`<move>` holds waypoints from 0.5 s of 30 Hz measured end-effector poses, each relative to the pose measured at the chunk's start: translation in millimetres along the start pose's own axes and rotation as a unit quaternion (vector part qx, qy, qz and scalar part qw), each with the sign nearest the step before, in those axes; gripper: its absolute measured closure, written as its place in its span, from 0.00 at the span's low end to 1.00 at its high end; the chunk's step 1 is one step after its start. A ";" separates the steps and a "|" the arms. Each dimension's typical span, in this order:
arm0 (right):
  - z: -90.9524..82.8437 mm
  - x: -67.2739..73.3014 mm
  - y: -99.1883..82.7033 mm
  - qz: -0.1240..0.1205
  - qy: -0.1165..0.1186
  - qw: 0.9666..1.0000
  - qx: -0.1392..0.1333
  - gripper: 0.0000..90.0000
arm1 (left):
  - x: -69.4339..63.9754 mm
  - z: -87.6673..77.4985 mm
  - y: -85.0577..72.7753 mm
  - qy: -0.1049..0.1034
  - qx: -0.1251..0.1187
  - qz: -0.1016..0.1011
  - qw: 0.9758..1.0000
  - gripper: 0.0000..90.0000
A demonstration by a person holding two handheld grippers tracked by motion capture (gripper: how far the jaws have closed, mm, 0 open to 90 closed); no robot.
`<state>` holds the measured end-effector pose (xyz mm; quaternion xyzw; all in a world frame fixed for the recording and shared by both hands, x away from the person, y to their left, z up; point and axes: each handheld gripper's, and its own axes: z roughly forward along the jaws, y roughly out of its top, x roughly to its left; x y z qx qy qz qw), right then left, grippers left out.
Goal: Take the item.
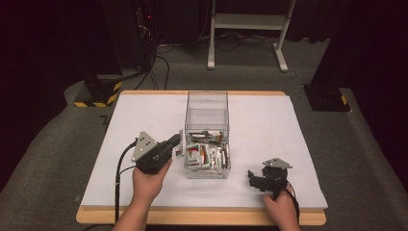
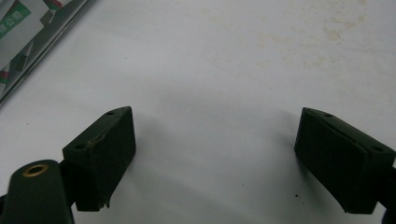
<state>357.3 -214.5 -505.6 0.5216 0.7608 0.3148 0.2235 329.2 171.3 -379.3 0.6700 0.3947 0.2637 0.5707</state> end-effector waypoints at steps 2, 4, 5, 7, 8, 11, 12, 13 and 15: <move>0.0 0.0 0.0 0.000 0.000 1.000 0.000 0.14 | 4.7 -2.7 -0.7 0.005 0.002 -0.001 1.000 1.00; 0.0 0.0 0.0 0.000 0.000 1.000 0.000 0.14 | 8.8 -5.3 -1.6 0.009 0.003 -0.001 1.000 1.00; 0.0 0.0 0.0 0.000 0.000 1.000 0.000 0.14 | 11.3 -6.6 -2.1 0.011 0.002 -0.003 1.000 1.00; 0.0 -0.1 0.0 -0.001 0.000 1.000 0.000 0.14 | 15.6 -8.8 -3.5 0.015 0.003 -0.007 1.000 1.00; 0.0 0.0 0.0 -0.001 0.000 1.000 0.000 0.14 | 17.3 -9.6 -4.0 0.017 0.003 -0.007 1.000 1.00; 0.0 0.0 0.0 -0.001 0.000 1.000 0.000 0.14 | 22.7 -12.1 -6.0 0.023 0.008 -0.006 1.000 1.00; 0.0 0.0 0.0 -0.001 0.000 1.000 0.000 0.14 | 24.7 -13.0 -6.8 0.026 0.010 -0.003 1.000 1.00; 0.0 0.0 0.0 -0.001 0.000 1.000 0.000 0.14 | 26.2 -13.8 -7.5 0.027 0.012 -0.003 1.000 1.00; 0.0 0.0 0.0 -0.001 0.000 1.000 0.000 0.14 | 29.4 -15.1 -8.8 0.030 0.012 -0.005 0.999 1.00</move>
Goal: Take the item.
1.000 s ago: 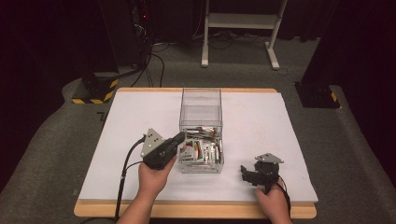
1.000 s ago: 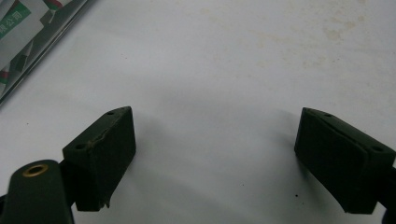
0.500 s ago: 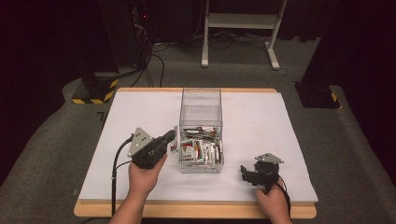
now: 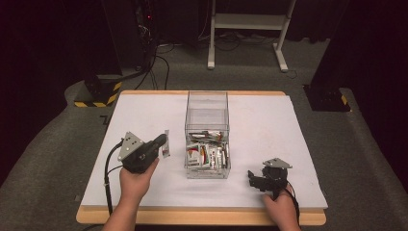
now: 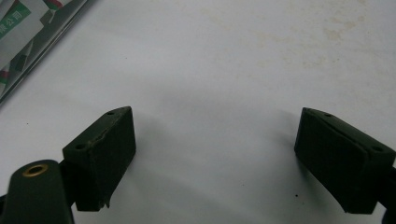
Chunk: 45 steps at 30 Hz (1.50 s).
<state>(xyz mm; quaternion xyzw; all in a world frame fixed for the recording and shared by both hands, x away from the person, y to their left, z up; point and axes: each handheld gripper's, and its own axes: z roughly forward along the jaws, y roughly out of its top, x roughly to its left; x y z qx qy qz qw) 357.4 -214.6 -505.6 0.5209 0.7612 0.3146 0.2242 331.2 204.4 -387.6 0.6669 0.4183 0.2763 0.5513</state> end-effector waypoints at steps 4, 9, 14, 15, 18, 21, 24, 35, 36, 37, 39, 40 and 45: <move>0.0 0.0 0.0 0.000 0.000 1.000 0.000 0.14 | 8.1 -3.2 -2.2 0.008 0.002 0.001 1.000 1.00; 0.0 0.1 0.0 0.000 0.000 1.000 0.000 0.14 | 15.0 -5.4 -4.9 0.015 0.007 0.003 1.000 1.00; 0.0 -0.1 0.0 -0.001 0.000 1.000 0.000 0.14 | 23.1 -7.2 -7.4 0.024 0.012 0.005 1.000 1.00; 0.0 0.0 0.0 -0.001 0.000 1.000 0.000 0.14 | 25.6 -7.6 -7.9 0.027 0.013 0.005 1.000 1.00; 0.0 -0.1 0.0 -0.002 0.000 1.000 -0.001 0.14 | 30.7 -8.2 -9.0 0.033 0.014 0.003 0.999 1.00; 0.0 -0.1 0.0 -0.002 0.000 1.000 0.000 0.14 | 36.7 -8.5 -10.1 0.040 0.017 0.005 0.999 1.00; 0.0 -0.1 0.0 -0.002 0.000 1.000 -0.001 0.14 | 41.7 -8.4 -11.4 0.045 0.021 0.005 0.999 1.00; 0.1 -0.1 -0.1 -0.002 -0.001 1.000 -0.001 0.14 | 56.3 -4.5 -18.2 0.062 0.038 0.012 0.997 1.00; 0.1 -0.1 -0.1 -0.002 -0.001 1.000 -0.001 0.14 | 57.0 -4.1 -18.6 0.063 0.039 0.011 0.997 1.00; 0.1 -0.1 -0.1 -0.002 -0.001 1.000 -0.001 0.14 | 58.0 -3.5 -19.3 0.064 0.040 0.011 0.997 1.00; 0.1 -0.1 -0.1 -0.002 -0.001 1.000 -0.001 0.14 | 59.0 -2.7 -20.0 0.065 0.042 0.012 0.997 1.00; 0.1 -0.1 -0.1 -0.002 -0.001 1.000 -0.001 0.14 | 59.4 -2.2 -20.3 0.066 0.044 0.014 0.997 1.00; 0.0 -0.1 -0.1 -0.002 0.000 1.000 -0.001 0.14 | 63.3 1.5 -21.4 0.072 0.052 0.018 0.996 1.00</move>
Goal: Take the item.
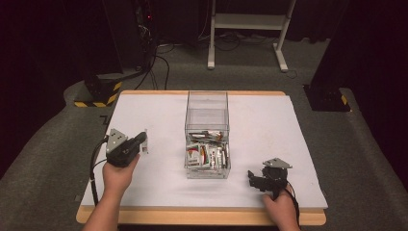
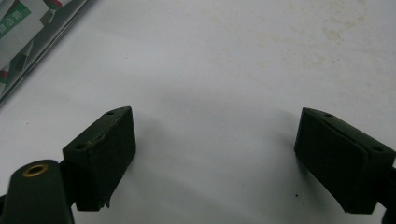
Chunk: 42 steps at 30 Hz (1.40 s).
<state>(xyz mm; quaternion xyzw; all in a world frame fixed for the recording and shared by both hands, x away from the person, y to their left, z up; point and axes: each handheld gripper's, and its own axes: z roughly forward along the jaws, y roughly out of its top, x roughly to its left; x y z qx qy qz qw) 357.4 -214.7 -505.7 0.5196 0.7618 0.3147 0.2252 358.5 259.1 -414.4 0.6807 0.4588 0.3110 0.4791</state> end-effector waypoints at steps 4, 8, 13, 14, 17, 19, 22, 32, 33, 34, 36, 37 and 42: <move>0.1 0.0 -0.1 0.000 0.000 1.000 -0.001 0.14 | 4.1 4.2 -1.0 0.007 0.010 0.001 1.000 1.00; 0.0 0.0 -0.1 0.000 0.000 1.000 -0.001 0.14 | 8.7 9.3 -2.5 0.013 0.022 0.002 1.000 1.00; 0.0 0.0 0.0 0.000 0.000 1.000 -0.001 0.14 | 15.2 18.4 -4.8 0.021 0.039 0.004 0.999 1.00; 0.0 0.0 0.0 0.000 0.000 1.000 0.000 0.14 | 16.7 21.0 -5.6 0.023 0.043 0.003 0.999 1.00; 0.0 0.0 0.0 0.000 0.000 1.000 -0.001 0.14 | 20.1 26.3 -7.2 0.027 0.051 0.004 0.998 1.00; 0.0 0.0 -0.1 0.000 0.000 1.000 -0.001 0.14 | 22.1 29.0 -7.9 0.029 0.054 0.002 0.998 1.00; 0.0 0.0 -0.1 0.000 0.000 1.000 -0.001 0.14 | 24.6 33.4 -8.9 0.034 0.059 0.004 0.998 1.00; -0.1 0.0 -0.2 0.000 0.000 1.000 -0.001 0.14 | 25.7 45.3 -7.5 0.051 0.069 0.020 0.996 1.00; -0.1 0.0 -0.2 0.000 0.000 1.000 -0.001 0.14 | 26.0 46.4 -7.8 0.053 0.071 0.020 0.996 1.00; -0.1 0.0 -0.2 0.000 0.000 1.000 -0.001 0.14 | 26.4 47.6 -8.2 0.054 0.072 0.021 0.996 1.00; -0.1 0.0 -0.2 0.000 0.000 1.000 -0.001 0.14 | 25.8 50.4 -10.2 0.056 0.073 0.021 0.996 1.00; -0.2 0.0 -0.2 0.000 0.001 1.000 -0.001 0.14 | 25.0 51.5 -11.0 0.057 0.076 0.027 0.995 1.00; -0.3 0.2 -0.3 0.000 0.000 1.000 0.000 0.14 | 21.1 59.8 -17.3 0.059 0.081 0.027 0.995 1.00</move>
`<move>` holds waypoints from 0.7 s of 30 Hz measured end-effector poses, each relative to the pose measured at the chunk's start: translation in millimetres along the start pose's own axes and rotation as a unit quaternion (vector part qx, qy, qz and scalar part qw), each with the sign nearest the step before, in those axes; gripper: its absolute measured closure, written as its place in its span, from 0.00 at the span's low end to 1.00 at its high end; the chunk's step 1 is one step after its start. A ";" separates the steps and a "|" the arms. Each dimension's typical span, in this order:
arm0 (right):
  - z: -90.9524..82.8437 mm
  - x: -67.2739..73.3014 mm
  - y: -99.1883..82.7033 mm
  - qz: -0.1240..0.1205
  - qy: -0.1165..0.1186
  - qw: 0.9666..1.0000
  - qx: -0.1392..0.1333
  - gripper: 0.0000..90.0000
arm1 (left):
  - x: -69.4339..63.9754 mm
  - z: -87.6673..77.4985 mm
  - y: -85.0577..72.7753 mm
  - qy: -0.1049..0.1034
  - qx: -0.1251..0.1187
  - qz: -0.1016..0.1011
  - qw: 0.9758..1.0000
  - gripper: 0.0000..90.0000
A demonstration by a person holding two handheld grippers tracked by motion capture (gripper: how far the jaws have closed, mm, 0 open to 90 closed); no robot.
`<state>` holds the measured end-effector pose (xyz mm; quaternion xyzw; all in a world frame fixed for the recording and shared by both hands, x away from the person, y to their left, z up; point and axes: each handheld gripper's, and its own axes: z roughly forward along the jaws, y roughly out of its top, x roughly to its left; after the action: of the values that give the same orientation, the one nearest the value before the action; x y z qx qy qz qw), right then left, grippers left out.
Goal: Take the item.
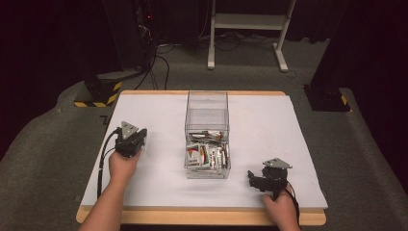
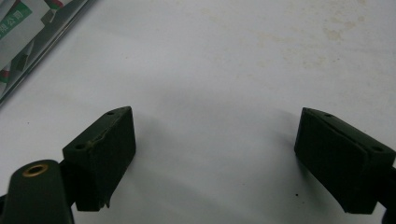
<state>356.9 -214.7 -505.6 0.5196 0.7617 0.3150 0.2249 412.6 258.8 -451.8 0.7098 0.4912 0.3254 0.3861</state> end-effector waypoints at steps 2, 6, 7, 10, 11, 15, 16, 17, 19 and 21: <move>0.0 0.0 -0.1 0.000 0.000 1.000 0.000 0.14 | -1.5 2.4 -1.0 0.000 0.001 0.002 1.000 1.00; -0.1 0.1 -0.1 0.000 0.000 1.000 0.000 0.14 | -3.2 5.7 -2.2 -0.002 -0.002 -0.007 1.000 1.00; -0.1 0.1 -0.1 0.000 0.000 1.000 0.000 0.14 | -3.2 5.7 -2.2 -0.002 -0.002 -0.007 1.000 1.00; -0.1 0.1 -0.1 0.000 0.000 1.000 0.000 0.14 | -4.8 8.6 -2.5 -0.003 -0.005 -0.012 1.000 1.00; -0.1 0.2 -0.2 0.000 0.000 1.000 0.000 0.14 | -5.1 9.6 -2.6 -0.005 -0.005 -0.015 1.000 0.99; -0.1 0.2 -0.2 -0.001 0.000 1.000 0.000 0.14 | -7.9 13.5 -4.8 -0.012 -0.003 -0.026 1.000 0.99; -0.2 0.2 -0.2 -0.001 0.000 1.000 0.000 0.14 | -7.9 13.5 -4.8 -0.012 -0.003 -0.026 1.000 0.99; -0.2 0.2 -0.2 -0.001 0.000 1.000 0.000 0.14 | -9.1 14.2 -5.1 -0.013 -0.004 -0.027 1.000 0.99; -0.2 0.2 -0.2 -0.001 0.000 1.000 0.000 0.14 | -10.8 15.6 -5.2 -0.017 -0.004 -0.030 0.999 0.99; -0.2 0.2 -0.2 -0.001 0.000 1.000 0.000 0.14 | -13.2 16.8 -5.4 -0.020 -0.004 -0.030 0.999 0.98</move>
<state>356.5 -214.6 -505.7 0.5188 0.7621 0.3151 0.2252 420.3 243.5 -465.8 0.6994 0.5035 0.3012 0.4083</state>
